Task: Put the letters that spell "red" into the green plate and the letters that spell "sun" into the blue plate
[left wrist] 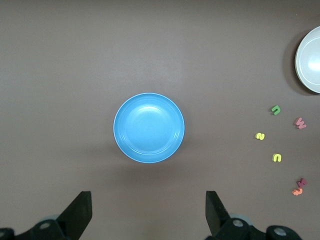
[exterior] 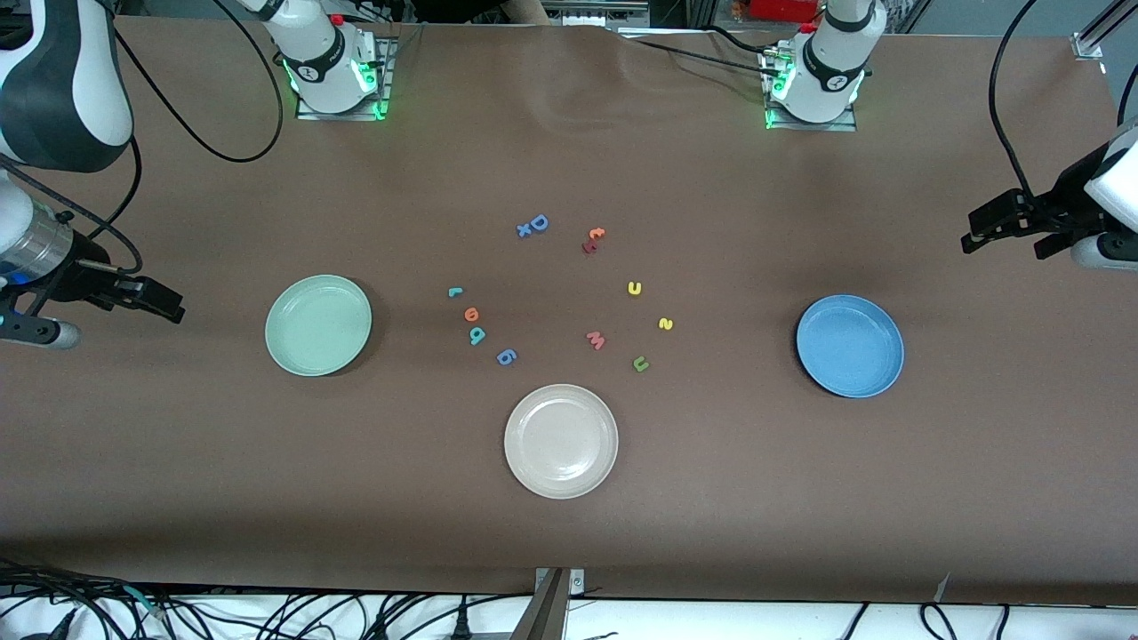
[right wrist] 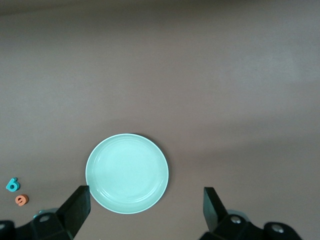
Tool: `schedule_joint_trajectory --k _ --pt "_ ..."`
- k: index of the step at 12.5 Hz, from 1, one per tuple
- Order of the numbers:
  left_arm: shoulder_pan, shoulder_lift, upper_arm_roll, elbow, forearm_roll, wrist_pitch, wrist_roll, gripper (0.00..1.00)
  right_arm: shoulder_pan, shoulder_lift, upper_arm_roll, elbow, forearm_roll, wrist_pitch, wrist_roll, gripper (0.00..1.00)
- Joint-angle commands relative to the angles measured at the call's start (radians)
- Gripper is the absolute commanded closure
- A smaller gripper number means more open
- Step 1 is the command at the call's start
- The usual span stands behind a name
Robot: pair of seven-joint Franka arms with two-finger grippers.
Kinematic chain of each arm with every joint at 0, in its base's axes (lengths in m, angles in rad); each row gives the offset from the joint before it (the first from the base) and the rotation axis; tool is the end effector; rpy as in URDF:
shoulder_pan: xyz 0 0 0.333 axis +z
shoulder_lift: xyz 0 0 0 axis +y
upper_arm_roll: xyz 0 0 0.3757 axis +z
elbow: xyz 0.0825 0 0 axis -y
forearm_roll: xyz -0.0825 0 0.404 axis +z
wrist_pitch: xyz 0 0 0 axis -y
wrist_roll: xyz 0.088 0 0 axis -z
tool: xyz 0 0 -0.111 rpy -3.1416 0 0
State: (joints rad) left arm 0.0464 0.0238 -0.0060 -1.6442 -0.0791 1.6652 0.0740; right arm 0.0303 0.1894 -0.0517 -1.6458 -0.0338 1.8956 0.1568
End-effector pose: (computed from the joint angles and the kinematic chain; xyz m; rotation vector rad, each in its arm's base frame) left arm 0.5891 0.0158 0.6386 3.0624 -0.0399 0.0026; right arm 0.6576 -0.0139 0.5552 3.0914 -0.2590 0.0983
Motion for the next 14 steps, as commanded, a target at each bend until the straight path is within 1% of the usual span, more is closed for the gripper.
schedule_joint_trajectory --k 1,14 --pt "-0.007 0.007 -0.005 0.018 0.025 -0.018 0.001 0.00 -0.012 -0.014 0.012 -0.015 0.012 0.011 0.000 0.00" --pt "-0.020 0.007 -0.005 0.021 0.025 -0.018 0.001 0.00 -0.012 -0.014 0.012 -0.017 0.012 0.011 0.000 0.01"
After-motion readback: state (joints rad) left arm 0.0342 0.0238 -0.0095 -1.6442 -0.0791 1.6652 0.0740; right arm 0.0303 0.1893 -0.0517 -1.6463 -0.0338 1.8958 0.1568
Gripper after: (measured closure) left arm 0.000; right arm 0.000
